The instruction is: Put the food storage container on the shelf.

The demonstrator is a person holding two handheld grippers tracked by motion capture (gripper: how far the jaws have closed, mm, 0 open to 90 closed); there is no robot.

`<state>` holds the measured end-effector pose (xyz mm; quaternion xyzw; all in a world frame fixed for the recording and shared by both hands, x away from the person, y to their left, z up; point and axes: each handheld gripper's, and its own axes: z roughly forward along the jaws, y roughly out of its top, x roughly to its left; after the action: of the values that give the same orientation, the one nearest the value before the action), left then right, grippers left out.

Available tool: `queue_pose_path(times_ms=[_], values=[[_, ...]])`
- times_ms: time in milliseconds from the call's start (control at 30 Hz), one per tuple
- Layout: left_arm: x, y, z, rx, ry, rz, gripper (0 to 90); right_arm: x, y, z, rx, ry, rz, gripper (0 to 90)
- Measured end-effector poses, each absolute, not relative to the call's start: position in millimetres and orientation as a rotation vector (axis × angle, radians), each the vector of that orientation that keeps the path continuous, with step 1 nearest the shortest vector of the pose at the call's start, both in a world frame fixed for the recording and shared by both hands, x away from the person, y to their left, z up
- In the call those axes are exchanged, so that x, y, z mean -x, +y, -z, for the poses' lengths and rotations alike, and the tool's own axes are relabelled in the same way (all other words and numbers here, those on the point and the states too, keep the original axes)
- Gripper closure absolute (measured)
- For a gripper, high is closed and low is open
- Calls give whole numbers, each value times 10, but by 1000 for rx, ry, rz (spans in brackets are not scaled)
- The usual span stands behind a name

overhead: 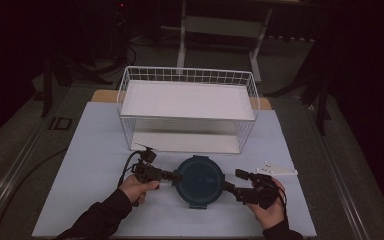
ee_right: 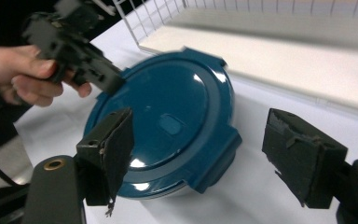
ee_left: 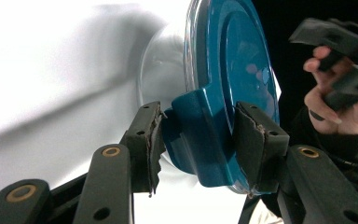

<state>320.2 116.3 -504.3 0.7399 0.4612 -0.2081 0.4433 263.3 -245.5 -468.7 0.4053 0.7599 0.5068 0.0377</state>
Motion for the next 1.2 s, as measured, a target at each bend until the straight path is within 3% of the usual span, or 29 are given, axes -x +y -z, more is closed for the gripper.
queue_pose_path(times_ms=[633, 1200], values=[[-3072, 1182, 4999, -1866, 1059, 453, 562, -2920, -2566, 5088, -1673, 2514, -1740, 499], [-2842, 1183, 5012, -1812, 1098, 340, 553, -2828, -2477, 5088, -1680, 2521, -1753, 556]])
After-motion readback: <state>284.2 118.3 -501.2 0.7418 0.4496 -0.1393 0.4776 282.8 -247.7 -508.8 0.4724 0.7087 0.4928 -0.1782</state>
